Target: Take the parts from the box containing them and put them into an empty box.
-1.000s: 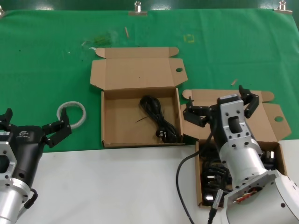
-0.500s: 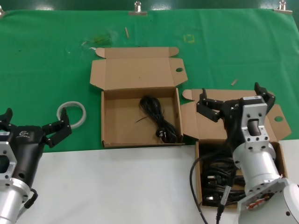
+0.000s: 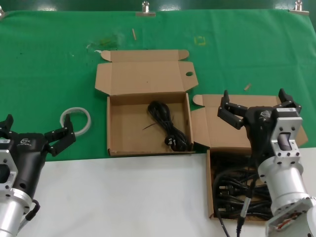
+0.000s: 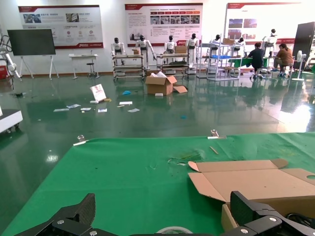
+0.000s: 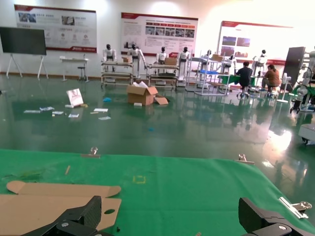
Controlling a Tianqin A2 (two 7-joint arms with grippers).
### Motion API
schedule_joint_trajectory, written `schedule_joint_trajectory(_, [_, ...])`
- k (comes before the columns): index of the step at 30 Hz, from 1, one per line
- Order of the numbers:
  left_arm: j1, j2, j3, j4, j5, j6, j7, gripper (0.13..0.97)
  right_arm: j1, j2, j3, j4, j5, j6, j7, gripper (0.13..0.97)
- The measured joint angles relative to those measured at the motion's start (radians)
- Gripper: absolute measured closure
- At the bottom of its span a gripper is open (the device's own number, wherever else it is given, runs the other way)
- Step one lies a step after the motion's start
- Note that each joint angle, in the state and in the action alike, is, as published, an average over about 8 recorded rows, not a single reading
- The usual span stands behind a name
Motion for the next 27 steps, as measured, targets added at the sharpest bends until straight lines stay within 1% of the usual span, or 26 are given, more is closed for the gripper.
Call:
schedule_joint_trajectory(21, [0.0,0.0,0.0,0.0,0.0,0.0,0.0,0.132,-0.073,0.0,0.123,-0.027,-0.267,-0.202,0.379,0.129])
schedule_joint_trajectory(27, [0.0,0.0,0.0,0.0,0.0,0.0,0.001,0.132,-0.085,0.0,0.145,-0.032,-0.313,-0.237,0.444,0.129])
